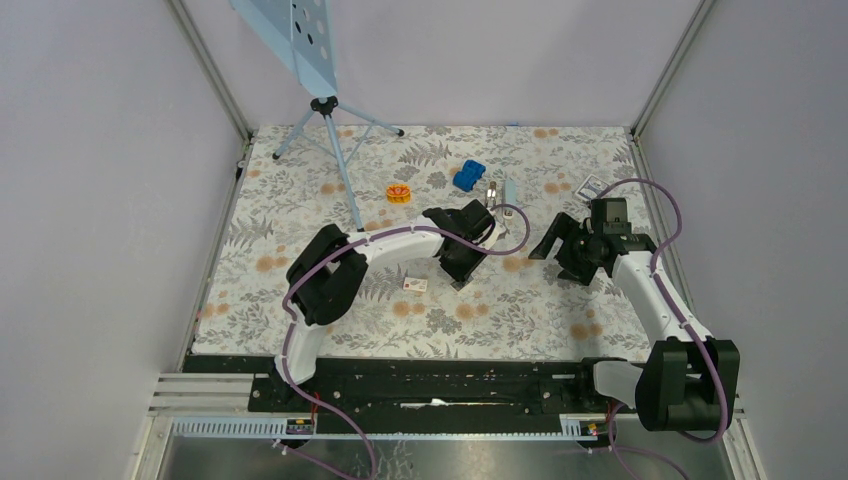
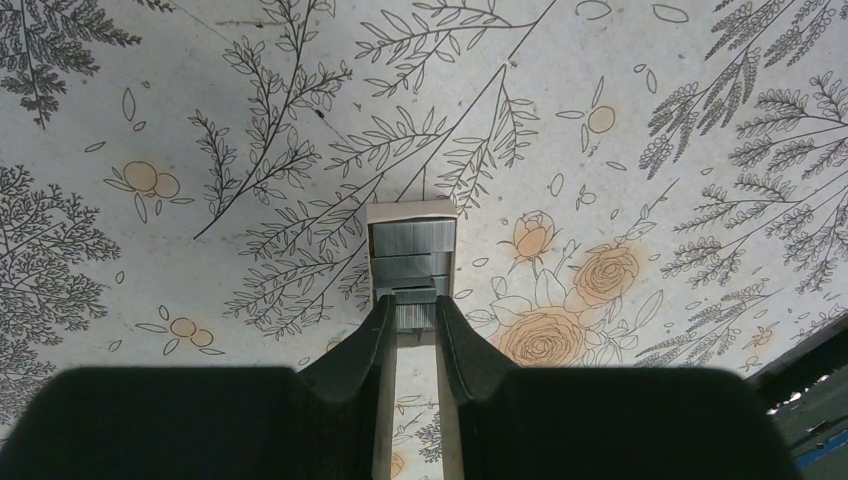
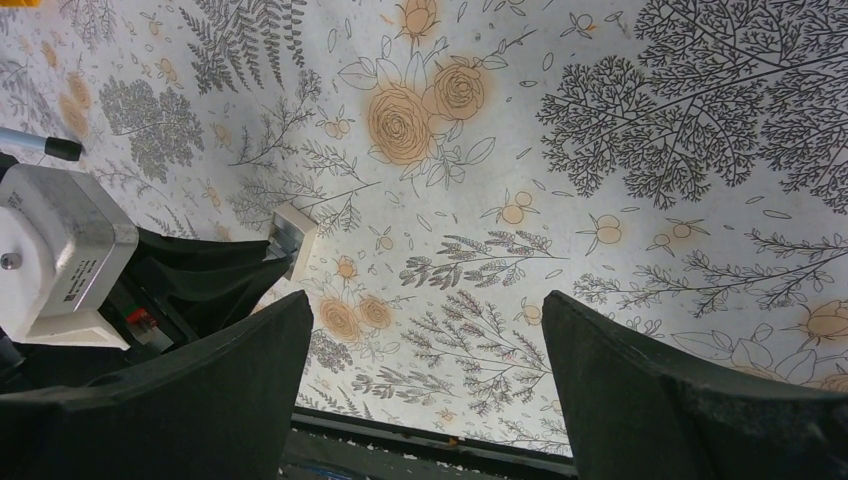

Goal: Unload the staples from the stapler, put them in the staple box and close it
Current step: Place the staple in the staple box.

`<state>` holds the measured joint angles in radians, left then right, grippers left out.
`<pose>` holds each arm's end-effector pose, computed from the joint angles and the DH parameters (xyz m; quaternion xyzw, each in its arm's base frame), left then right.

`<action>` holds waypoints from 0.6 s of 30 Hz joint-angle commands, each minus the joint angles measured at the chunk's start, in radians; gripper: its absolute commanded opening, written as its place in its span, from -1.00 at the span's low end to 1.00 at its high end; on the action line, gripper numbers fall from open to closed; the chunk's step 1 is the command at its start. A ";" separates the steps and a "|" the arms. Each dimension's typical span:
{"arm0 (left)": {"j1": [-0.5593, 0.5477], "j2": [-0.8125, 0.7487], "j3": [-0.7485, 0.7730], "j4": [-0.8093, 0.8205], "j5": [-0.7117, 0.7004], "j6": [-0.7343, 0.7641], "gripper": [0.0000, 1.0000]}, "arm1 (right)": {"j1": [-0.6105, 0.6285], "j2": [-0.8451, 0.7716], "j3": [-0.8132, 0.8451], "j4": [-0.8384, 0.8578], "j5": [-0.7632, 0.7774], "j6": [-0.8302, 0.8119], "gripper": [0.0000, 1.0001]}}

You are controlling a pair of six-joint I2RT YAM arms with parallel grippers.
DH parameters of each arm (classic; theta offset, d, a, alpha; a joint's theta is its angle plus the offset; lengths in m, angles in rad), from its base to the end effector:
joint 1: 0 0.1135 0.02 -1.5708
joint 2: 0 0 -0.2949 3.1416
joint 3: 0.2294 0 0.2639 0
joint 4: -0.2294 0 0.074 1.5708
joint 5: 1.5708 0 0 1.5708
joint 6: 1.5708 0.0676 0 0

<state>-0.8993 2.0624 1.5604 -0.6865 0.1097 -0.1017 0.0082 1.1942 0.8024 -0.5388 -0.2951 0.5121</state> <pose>0.2841 -0.3695 0.1714 0.3903 0.8993 -0.1383 0.1406 0.2546 0.0217 0.2338 0.1893 0.9208 0.2149 0.2649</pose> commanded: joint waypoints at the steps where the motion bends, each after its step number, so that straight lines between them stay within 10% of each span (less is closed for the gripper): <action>1: -0.004 -0.005 0.027 0.021 0.013 0.013 -0.89 | -0.002 -0.010 -0.008 0.014 -0.026 -0.009 0.85; 18: -0.007 -0.013 0.038 0.031 0.027 0.016 -0.79 | -0.002 -0.006 -0.015 0.025 -0.051 -0.012 0.86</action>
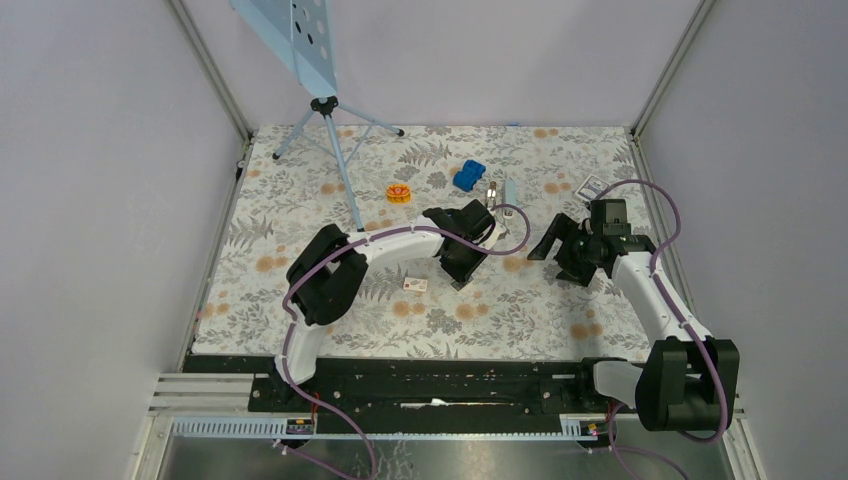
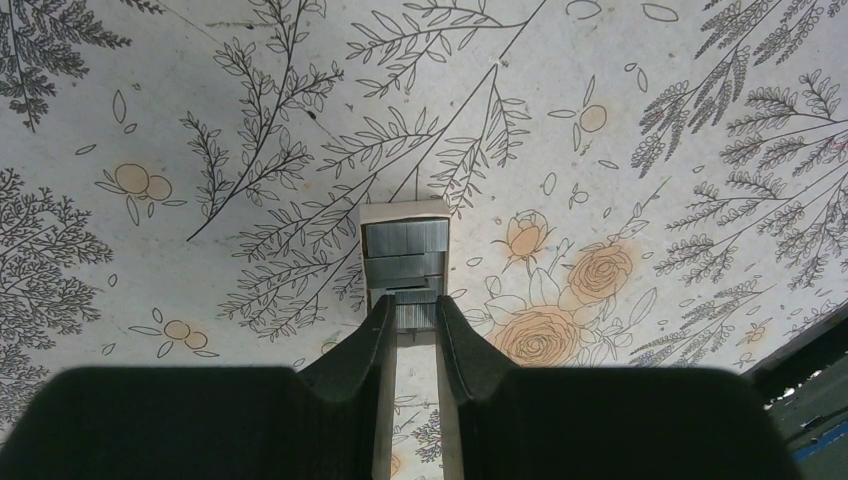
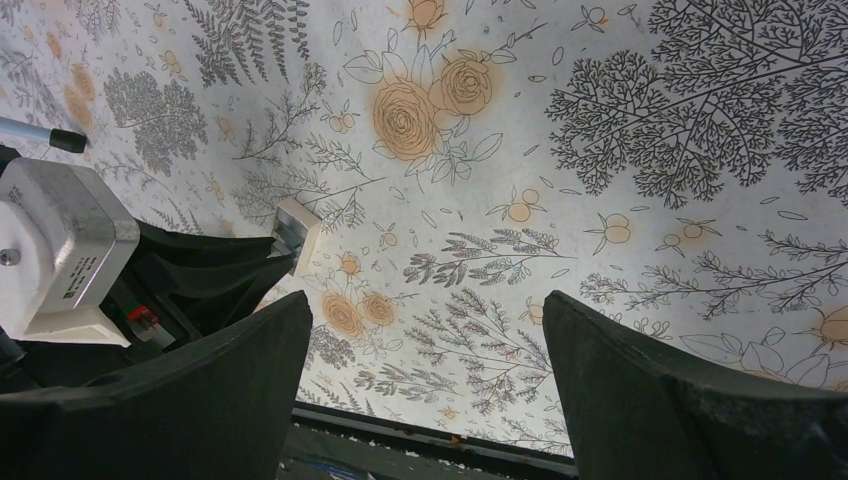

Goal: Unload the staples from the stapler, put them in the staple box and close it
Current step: Place the staple in the staple box.

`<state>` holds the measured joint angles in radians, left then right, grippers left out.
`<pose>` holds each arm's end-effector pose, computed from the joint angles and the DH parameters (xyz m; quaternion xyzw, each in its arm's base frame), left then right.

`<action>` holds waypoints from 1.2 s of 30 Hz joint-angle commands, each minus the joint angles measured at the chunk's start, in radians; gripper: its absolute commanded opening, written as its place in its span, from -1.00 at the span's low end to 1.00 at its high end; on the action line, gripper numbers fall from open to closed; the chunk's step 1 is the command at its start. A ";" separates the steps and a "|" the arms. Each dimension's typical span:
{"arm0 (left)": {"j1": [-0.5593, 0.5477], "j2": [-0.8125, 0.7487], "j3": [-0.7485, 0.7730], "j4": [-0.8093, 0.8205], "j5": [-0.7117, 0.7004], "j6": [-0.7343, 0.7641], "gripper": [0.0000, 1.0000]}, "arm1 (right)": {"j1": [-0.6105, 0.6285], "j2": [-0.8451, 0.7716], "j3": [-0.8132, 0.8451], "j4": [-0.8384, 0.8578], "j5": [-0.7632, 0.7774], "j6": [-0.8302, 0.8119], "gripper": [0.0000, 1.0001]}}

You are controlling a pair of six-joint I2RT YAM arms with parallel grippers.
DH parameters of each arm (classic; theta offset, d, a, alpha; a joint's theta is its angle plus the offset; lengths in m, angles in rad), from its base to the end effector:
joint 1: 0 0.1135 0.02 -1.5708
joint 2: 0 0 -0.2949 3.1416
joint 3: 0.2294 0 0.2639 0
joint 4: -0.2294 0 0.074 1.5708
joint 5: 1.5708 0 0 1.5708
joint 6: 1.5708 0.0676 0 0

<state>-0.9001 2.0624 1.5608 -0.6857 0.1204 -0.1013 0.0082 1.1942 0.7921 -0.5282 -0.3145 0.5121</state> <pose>0.2834 -0.3703 0.1717 0.3916 0.8983 -0.1431 0.1385 0.2540 0.0230 0.2315 0.1860 0.9201 0.2236 0.2622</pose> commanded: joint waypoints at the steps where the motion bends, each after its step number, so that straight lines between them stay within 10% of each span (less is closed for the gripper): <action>1: -0.006 -0.013 0.037 0.029 0.016 0.015 -0.78 | -0.003 -0.005 -0.005 0.014 -0.033 -0.012 0.86; 36: -0.008 -0.018 0.039 0.038 0.001 0.022 -0.41 | -0.002 -0.016 -0.016 0.022 -0.061 -0.018 0.90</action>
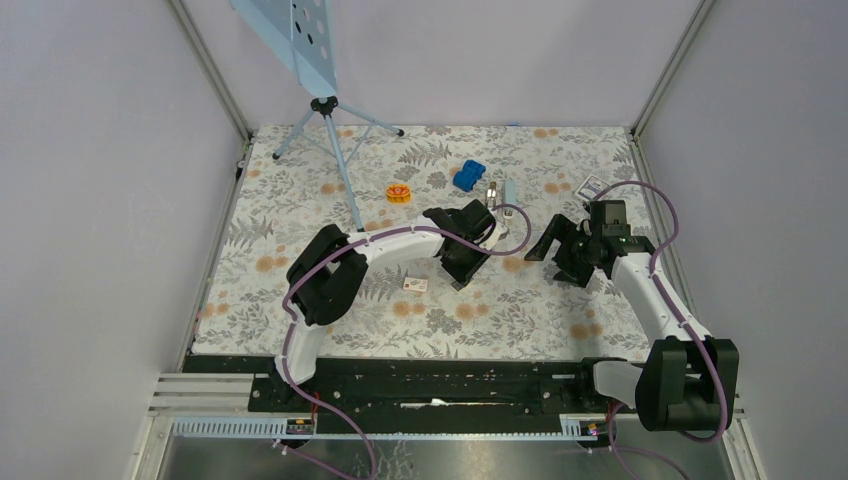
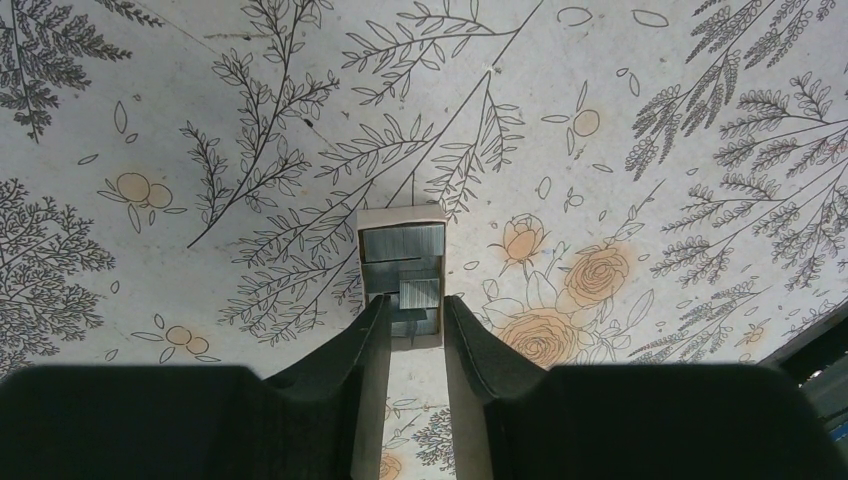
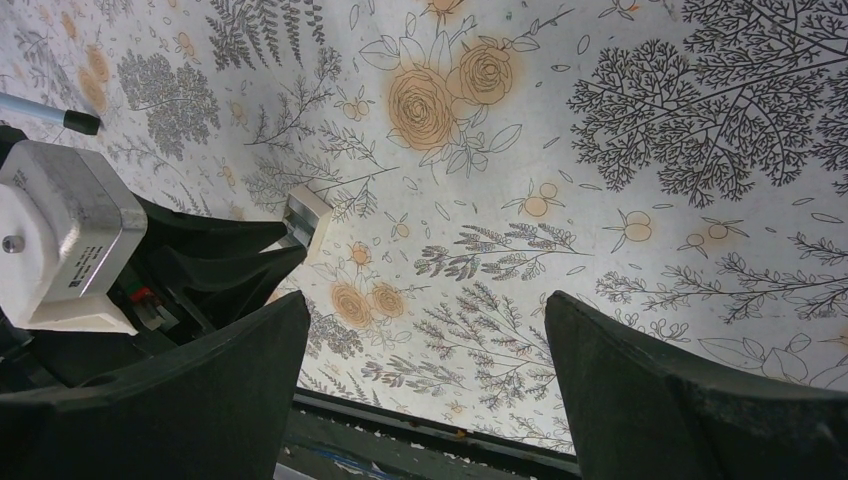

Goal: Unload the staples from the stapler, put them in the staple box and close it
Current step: Place the staple in the staple box.

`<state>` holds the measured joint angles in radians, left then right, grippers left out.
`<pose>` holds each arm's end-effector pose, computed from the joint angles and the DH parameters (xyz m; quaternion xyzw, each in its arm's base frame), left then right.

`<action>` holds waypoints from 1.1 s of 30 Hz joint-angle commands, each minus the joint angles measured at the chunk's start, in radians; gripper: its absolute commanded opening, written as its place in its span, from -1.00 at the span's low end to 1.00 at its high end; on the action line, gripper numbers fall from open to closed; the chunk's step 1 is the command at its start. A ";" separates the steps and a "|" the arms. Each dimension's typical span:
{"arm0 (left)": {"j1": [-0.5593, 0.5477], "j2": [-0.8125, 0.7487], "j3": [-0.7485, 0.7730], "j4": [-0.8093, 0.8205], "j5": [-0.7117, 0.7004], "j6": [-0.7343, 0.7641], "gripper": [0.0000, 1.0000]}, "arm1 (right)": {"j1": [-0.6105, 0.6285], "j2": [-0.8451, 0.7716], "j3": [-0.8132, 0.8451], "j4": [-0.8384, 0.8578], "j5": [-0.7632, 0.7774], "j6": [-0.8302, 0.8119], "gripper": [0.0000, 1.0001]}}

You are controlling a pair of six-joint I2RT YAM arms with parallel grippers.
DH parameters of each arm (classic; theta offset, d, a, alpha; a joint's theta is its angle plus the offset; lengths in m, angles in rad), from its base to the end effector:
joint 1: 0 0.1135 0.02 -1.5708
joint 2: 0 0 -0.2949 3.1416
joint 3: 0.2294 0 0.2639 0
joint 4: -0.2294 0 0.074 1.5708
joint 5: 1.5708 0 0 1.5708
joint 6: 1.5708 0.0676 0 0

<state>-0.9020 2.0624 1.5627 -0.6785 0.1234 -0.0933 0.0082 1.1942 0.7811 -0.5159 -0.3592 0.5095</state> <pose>0.2833 -0.3719 0.1727 0.3962 0.8953 -0.1461 0.1422 0.2530 0.0258 0.2296 0.1770 0.9185 0.2433 0.2566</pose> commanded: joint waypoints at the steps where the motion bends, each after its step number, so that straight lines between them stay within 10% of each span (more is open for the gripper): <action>1: -0.005 -0.018 0.036 0.031 -0.002 0.015 -0.40 | -0.002 -0.018 -0.005 0.010 -0.018 -0.015 0.90; 19: -0.002 -0.157 0.100 0.048 -0.071 -0.005 -0.17 | -0.002 -0.041 0.020 -0.014 0.024 -0.026 0.90; 33: 0.257 -0.482 -0.299 0.318 0.032 -0.265 -0.18 | 0.115 0.016 0.102 -0.049 0.163 -0.048 0.85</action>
<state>-0.7216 1.6962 1.3556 -0.4835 0.1112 -0.2405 0.0227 1.1812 0.8059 -0.5507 -0.2871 0.4831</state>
